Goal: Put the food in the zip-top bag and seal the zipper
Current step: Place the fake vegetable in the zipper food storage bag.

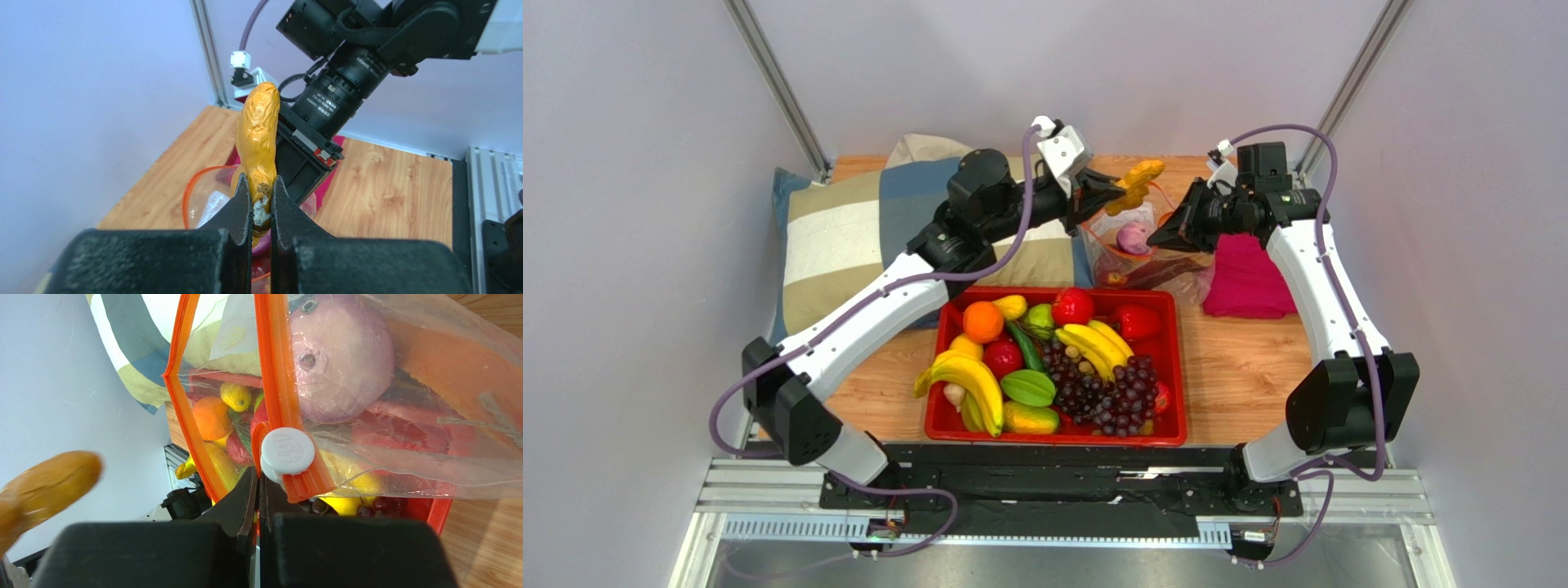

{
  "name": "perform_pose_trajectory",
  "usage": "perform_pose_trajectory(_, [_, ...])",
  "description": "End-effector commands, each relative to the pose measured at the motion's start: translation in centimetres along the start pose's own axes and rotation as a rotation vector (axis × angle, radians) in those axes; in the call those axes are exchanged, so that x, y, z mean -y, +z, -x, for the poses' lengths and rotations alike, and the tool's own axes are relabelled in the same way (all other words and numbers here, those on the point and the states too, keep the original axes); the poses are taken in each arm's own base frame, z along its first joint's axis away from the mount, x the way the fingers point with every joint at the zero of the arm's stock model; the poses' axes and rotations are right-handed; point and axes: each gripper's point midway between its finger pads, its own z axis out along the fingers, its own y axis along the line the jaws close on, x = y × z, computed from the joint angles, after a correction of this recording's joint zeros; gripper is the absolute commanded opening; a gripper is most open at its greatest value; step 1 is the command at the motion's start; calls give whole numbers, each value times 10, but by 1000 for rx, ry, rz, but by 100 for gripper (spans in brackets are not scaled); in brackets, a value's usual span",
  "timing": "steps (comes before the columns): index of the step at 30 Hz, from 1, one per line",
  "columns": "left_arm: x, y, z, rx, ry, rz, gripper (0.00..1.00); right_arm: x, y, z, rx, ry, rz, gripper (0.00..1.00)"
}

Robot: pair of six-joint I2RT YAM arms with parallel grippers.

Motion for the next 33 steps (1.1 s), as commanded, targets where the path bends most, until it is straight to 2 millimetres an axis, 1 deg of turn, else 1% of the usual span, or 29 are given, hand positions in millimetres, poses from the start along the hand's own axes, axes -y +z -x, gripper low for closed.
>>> perform_pose_trajectory(1, [0,23,-19,-3,-86,-94,0,-18,-4,10,30,-68,60,0])
perform_pose_trajectory(2, [-2,24,-28,-30,-117,-107,0,-18,-5,10,31,-70,60,0])
perform_pose_trajectory(3, [-3,26,-28,-36,-129,-125,0,-20,-6,11,35,-77,63,0])
perform_pose_trajectory(4, [0,31,-42,-70,-156,-163,0,-20,-7,11,37,-86,65,0])
perform_pose_trajectory(5, [-1,29,-48,-94,-187,-178,0,-20,-7,11,39,-92,64,0])
perform_pose_trajectory(9, [5,28,-63,-130,-222,-265,0,-20,-10,10,48,-112,60,0])
perform_pose_trajectory(10, [12,28,-68,-139,-236,-311,0,-19,-10,9,48,-111,58,0])
perform_pose_trajectory(11, [12,27,-70,-151,-254,-315,0,-19,-10,9,48,-110,58,0])
perform_pose_trajectory(13, [12,30,-80,-182,-291,-322,0,-19,-10,9,49,-110,56,0])
perform_pose_trajectory(15, [15,29,-88,-226,-356,-344,0,-19,-11,10,51,-108,57,0])
perform_pose_trajectory(16, [21,29,-95,-242,-382,-375,0,-19,-10,10,50,-111,57,0])
perform_pose_trajectory(18, [24,29,-100,-258,-400,-397,0,-19,-9,9,45,-107,60,0])
perform_pose_trajectory(19, [23,30,-109,-275,-414,-398,0,-19,-9,10,48,-109,62,0])
perform_pose_trajectory(20, [23,31,-111,-289,-422,-394,0,-20,-10,11,49,-111,64,0])
perform_pose_trajectory(21, [22,32,-119,-306,-429,-393,0,-21,-10,10,50,-113,66,0])
perform_pose_trajectory(26, [19,34,-137,-329,-459,-366,0,-23,-11,11,55,-113,71,0])
perform_pose_trajectory(28, [18,36,-150,-355,-464,-358,0,-23,-12,11,57,-114,71,0])
perform_pose_trajectory(33, [13,31,-172,-422,-438,-333,0,-26,-14,13,66,-128,74,0])
